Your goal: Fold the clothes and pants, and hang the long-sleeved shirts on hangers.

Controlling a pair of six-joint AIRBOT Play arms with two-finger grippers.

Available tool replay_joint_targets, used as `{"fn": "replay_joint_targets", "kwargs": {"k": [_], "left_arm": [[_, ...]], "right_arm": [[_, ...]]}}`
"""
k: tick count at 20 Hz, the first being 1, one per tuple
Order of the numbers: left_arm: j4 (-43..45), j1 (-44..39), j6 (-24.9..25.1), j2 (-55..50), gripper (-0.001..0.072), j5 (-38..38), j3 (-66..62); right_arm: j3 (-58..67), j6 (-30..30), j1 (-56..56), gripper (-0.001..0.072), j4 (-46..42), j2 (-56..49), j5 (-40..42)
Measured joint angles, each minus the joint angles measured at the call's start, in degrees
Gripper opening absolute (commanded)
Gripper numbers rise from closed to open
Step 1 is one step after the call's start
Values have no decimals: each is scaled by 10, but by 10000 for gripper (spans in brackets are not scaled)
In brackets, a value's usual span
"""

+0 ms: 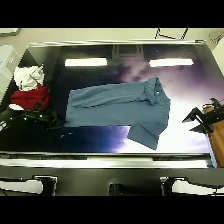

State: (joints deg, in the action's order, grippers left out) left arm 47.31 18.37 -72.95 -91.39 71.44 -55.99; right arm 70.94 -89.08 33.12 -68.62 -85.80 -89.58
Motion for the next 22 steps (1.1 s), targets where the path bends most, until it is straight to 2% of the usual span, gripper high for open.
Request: {"fn": "replay_joint_targets", "kwargs": {"k": [1,2,3,4,5,6,11,18,19,20,22], "left_arm": [[-6,-8,2,-1,449,-6,2],[-11,-17,2,-2,372,-16,3],[-13,-25,1,-3,359,-26,4],[-16,-34,-4,-4,296,-35,5],[-17,-42,-10,-6,113,-49,5],[-13,-49,-16,-8,45,-65,6],[-18,-62,-31,-6,27,-88,6],[-19,-66,-31,12,27,-89,6],[-20,-66,-31,15,27,-87,6],[-20,-66,-30,18,27,-85,6],[-21,-66,-29,23,27,-83,6]], "right_arm": [[-3,2,1,612,0,1,0],[-5,2,1,612,0,1,0],[-6,5,1,611,0,1,1],[-7,6,1,610,0,1,3],[-8,6,1,597,0,2,6],[-9,7,1,559,0,2,7],[-47,13,1,558,9,2,43],[-128,66,-15,553,123,-27,141],[-132,71,-26,536,131,-32,154],[-134,72,-38,488,140,-36,162],[-137,75,-65,336,155,-41,193]]}}
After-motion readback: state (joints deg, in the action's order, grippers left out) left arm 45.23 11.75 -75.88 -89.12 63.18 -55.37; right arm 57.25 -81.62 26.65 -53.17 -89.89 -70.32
